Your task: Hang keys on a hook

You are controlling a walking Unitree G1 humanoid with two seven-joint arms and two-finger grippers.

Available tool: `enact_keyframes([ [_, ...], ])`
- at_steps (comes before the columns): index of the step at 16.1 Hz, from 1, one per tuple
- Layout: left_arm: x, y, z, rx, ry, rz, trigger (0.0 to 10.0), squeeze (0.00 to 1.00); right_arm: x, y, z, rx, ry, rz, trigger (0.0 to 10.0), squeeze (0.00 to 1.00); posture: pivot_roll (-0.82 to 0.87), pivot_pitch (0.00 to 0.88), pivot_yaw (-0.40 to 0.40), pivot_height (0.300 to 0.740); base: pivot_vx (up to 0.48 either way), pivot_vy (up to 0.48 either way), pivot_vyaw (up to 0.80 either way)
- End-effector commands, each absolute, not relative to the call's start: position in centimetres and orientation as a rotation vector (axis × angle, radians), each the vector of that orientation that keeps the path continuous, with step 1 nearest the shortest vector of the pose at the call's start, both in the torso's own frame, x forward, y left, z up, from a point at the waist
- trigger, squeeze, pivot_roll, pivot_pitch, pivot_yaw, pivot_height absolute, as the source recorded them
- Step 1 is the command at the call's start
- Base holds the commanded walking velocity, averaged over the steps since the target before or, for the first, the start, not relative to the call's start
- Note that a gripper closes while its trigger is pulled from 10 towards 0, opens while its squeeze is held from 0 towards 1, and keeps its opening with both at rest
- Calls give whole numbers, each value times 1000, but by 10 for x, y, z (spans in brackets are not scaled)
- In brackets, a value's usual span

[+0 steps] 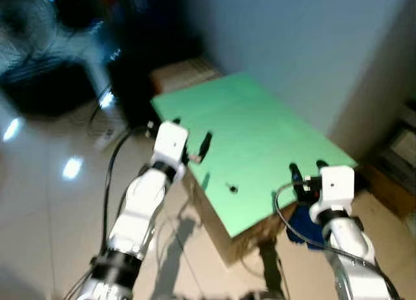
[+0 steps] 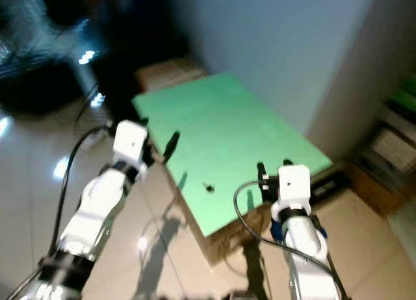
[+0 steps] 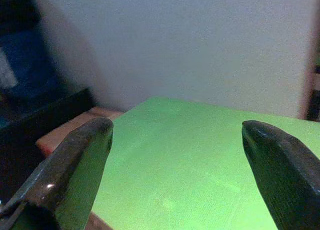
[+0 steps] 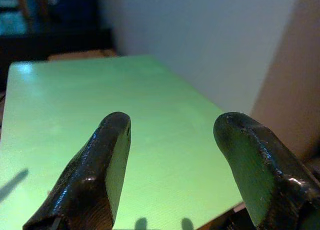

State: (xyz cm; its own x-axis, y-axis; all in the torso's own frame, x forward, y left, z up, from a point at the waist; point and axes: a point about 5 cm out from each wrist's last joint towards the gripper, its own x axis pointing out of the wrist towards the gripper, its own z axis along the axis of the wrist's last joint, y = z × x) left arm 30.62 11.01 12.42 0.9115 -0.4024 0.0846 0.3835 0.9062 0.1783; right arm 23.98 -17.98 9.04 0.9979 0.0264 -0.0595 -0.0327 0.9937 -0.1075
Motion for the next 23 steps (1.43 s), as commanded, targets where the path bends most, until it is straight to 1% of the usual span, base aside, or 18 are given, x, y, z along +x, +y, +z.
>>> enact_keyframes([
  [1, 304, 118, 125, 197, -136, -392, 10000, 0, 240, -172, 88, -74, 73, 41, 10000, 0, -190, 38, 76, 740, 0, 0, 0],
  [2, 304, 118, 126, 200, -149, -390, 10000, 0, 241, -171, 88, -71, 77, 43, 10000, 0, -190, 38, 76, 740, 0, 0, 0],
  [5, 305, 116, 129, 196, -170, -394, 10000, 0, 245, -170, 88, -83, 87, 60, 10000, 0, -174, 39, 77, 740, 0, -480, 0],
  [8, 303, 117, 126, 182, -158, -386, 10000, 0, 249, -173, 88, -109, 94, 50, 10000, 0, -172, 35, 77, 740, 0, 0, 0],
  [10, 303, 117, 126, 190, -157, -399, 10000, 0, 249, -171, 87, -107, 97, 80, 10000, 0, -173, 27, 76, 740, 0, 0, 0],
  [12, 301, 115, 126, 193, -165, -430, 10000, 0, 248, -170, 84, -68, 115, 96, 10000, 0, -169, 24, 71, 740, 0, 0, -325],
  [15, 300, 113, 126, 198, -169, -443, 10000, 0, 249, -169, 80, -93, 128, 118, 10000, 0, -166, 15, 67, 740, 306, 0, -671],
  [18, 302, 115, 122, 205, -126, -459, 10000, 0, 256, -170, 82, -120, 118, 127, 10000, 0, -166, 11, 69, 740, 364, 0, 0],
  [23, 302, 116, 122, 201, -128, -451, 10000, 0, 256, -170, 82, -123, 118, 157, 10000, 0, -164, 11, 67, 740, 367, 0, 0],
])
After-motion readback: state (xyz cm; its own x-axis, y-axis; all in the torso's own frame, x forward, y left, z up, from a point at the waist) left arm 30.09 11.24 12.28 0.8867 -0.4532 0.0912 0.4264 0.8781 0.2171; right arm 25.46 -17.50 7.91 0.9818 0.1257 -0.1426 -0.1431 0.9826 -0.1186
